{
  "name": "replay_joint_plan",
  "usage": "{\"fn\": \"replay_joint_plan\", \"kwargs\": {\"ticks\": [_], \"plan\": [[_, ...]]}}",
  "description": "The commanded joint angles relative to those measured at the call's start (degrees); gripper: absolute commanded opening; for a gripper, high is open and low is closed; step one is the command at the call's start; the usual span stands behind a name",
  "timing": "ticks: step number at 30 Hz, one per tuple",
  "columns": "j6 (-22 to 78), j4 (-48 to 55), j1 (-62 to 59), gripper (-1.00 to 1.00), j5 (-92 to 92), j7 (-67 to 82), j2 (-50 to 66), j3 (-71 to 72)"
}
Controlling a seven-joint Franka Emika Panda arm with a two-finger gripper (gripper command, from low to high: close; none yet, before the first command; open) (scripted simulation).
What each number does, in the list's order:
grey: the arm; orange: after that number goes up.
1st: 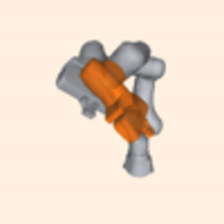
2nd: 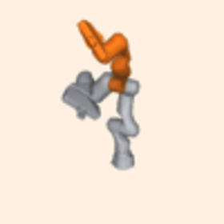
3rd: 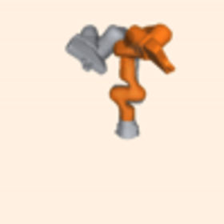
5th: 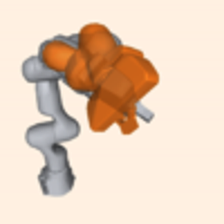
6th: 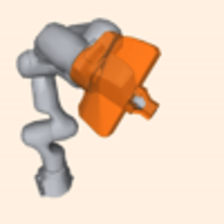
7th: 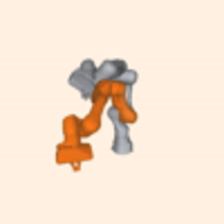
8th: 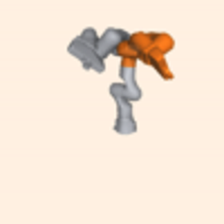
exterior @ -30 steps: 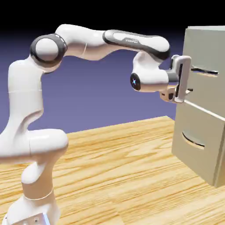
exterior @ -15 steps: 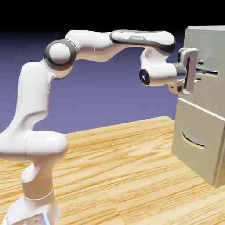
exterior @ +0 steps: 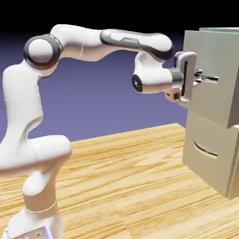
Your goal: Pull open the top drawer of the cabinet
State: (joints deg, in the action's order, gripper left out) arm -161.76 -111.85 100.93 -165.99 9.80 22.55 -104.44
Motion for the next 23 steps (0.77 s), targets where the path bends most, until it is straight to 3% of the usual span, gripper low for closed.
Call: {"fn": "replay_joint_plan", "kwargs": {"ticks": [1, 20, 21, 23], "plan": [[0.1, -0.9, 2.1, -1.0, 0.0, 0.1, 0.1, -1.9], [0.8, -30.0, 40.2, -1.0, 11.1, -16.5, 23.6, -35.8], [0.8, -30.0, 40.2, 1.0, 11.1, -16.5, 23.6, -35.8], [0.1, -31.7, 42.3, 1.0, 12.1, -17.3, 25.4, -37.2]]}}
